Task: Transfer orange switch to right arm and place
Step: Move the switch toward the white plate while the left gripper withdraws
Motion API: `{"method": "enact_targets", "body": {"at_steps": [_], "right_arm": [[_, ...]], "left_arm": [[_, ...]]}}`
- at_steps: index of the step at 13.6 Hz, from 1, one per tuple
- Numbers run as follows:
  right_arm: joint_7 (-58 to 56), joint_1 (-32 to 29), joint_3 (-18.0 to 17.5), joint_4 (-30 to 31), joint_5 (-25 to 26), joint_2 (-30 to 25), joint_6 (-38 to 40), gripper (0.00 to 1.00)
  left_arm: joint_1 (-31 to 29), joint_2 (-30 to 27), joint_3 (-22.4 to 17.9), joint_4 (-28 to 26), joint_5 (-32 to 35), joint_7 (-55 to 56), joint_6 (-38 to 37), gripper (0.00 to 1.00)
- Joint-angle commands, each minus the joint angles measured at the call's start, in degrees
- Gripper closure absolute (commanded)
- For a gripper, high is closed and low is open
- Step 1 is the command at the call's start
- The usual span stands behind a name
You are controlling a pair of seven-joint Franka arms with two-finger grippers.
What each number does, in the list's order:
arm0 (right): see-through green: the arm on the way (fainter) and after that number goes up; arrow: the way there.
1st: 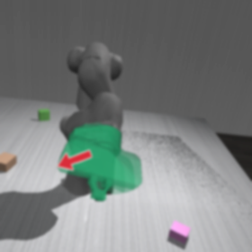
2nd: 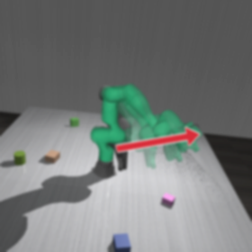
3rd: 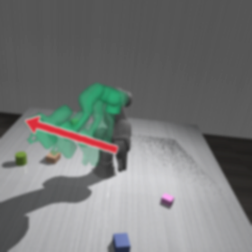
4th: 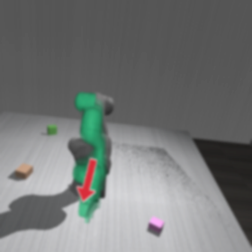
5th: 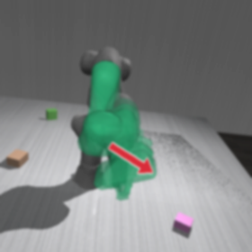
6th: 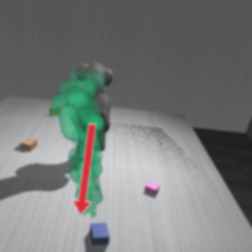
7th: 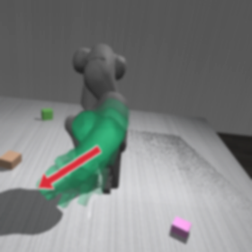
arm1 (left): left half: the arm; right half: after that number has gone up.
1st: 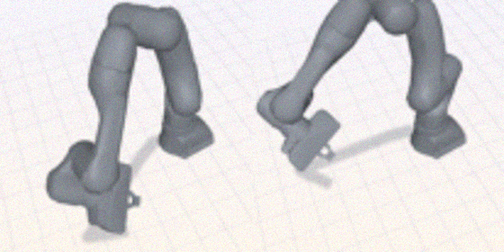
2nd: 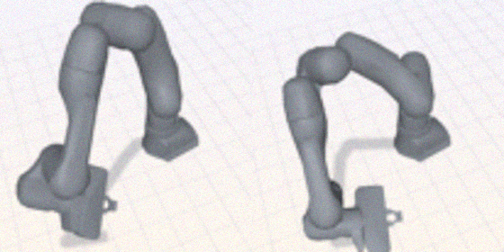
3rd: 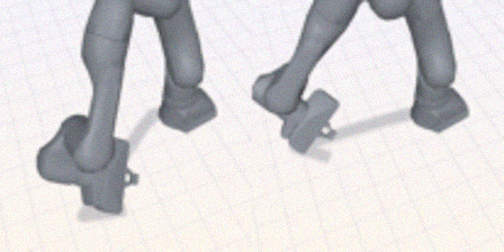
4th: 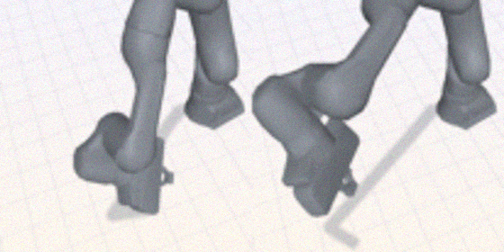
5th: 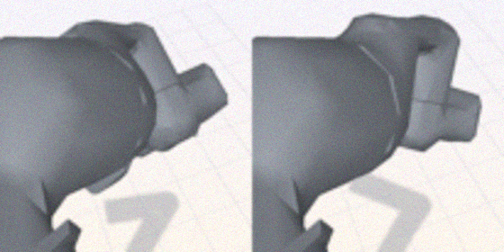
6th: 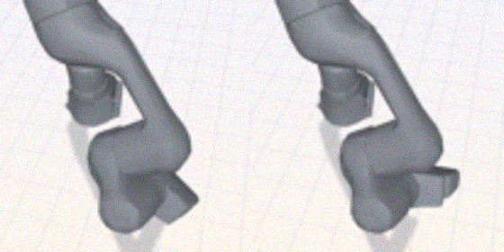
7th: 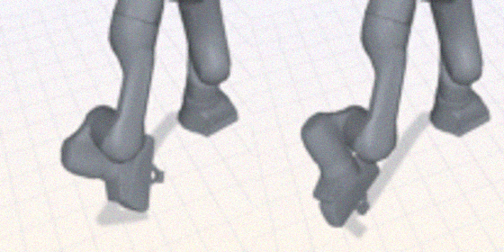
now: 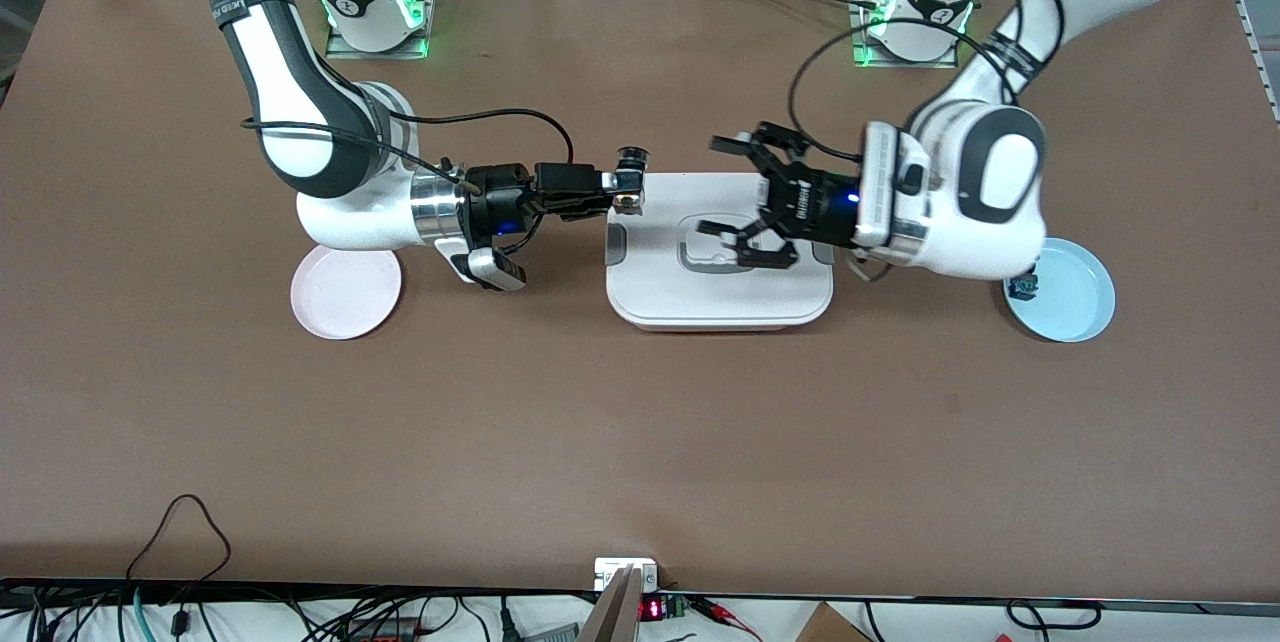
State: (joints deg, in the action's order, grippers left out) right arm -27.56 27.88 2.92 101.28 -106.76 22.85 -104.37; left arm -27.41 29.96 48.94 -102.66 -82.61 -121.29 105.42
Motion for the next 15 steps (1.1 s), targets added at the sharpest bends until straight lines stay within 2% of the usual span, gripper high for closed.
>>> {"method": "enact_targets", "body": {"at_steps": [1, 4, 7, 10, 12, 13, 15], "right_arm": [[-0.56, -0.80, 0.33, 0.41, -0.47, -0.88, -0.14, 1.00], [-0.56, -3.08, 0.33, 0.76, 1.72, -1.49, 0.22, 1.00], [-0.56, -5.72, 0.33, 0.76, 2.60, -2.02, 0.22, 1.00], [-0.48, -9.23, 0.33, 0.76, 7.68, -2.63, 0.48, 1.00], [-0.13, -11.69, 0.42, 0.85, 11.29, -2.73, 1.52, 1.00], [-0.12, -12.92, 0.42, 0.85, 14.00, -2.73, 2.49, 1.00], [-0.12, -15.73, 0.42, 0.85, 23.74, -3.43, 5.13, 1.00]], "left_arm": [[-6.75, 0.37, -0.34, -0.44, 6.55, -1.93, -6.70, 0.00], [-16.67, 0.10, -0.25, 1.48, 20.94, -2.02, -11.45, 0.00], [-22.15, 1.41, -0.77, 11.21, 42.02, -1.75, -17.60, 0.00], [-23.12, 3.97, -2.26, 21.33, 54.35, -1.75, -19.02, 0.00], [-22.69, 3.88, -2.89, 26.95, 65.41, -1.49, -19.20, 0.00], [-21.38, 3.80, -2.89, 30.99, 73.91, -1.23, -18.68, 0.00], [-17.69, 3.80, -2.89, 38.81, 85.81, -0.27, -16.58, 0.00]]}}
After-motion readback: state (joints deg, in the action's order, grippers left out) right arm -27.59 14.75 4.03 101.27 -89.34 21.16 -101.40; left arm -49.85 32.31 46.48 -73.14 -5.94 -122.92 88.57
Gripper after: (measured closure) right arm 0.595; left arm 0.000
